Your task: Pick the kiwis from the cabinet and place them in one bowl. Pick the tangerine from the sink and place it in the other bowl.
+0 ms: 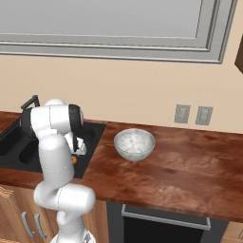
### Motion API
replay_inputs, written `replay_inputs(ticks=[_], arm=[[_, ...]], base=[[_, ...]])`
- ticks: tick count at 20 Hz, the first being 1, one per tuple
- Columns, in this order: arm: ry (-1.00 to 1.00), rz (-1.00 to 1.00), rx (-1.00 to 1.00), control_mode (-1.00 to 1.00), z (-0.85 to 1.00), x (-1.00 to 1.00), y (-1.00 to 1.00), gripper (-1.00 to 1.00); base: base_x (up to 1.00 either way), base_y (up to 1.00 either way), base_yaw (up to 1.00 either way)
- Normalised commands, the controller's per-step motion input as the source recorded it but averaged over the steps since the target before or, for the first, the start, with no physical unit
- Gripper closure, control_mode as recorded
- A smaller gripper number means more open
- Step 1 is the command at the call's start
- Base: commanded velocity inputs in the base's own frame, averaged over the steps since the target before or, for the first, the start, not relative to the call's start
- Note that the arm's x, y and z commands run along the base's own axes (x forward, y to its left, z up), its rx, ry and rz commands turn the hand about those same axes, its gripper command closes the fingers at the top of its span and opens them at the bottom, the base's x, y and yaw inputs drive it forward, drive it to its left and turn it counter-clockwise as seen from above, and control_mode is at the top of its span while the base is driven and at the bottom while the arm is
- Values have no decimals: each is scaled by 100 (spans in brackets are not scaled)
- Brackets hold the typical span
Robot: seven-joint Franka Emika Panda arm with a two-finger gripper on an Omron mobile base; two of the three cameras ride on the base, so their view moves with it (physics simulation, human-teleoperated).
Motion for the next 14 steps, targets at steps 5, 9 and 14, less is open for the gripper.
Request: replay_inputs(ticks=[5, 9, 14], arm=[[0, 0, 0, -100, -26, 8, 8, -100], [0, 0, 0, -100, -28, 0, 0, -100], [0, 0, 0, -100, -19, 0, 0, -100]], base=[[0, 0, 0], [0, 0, 0], [0, 0, 0]])
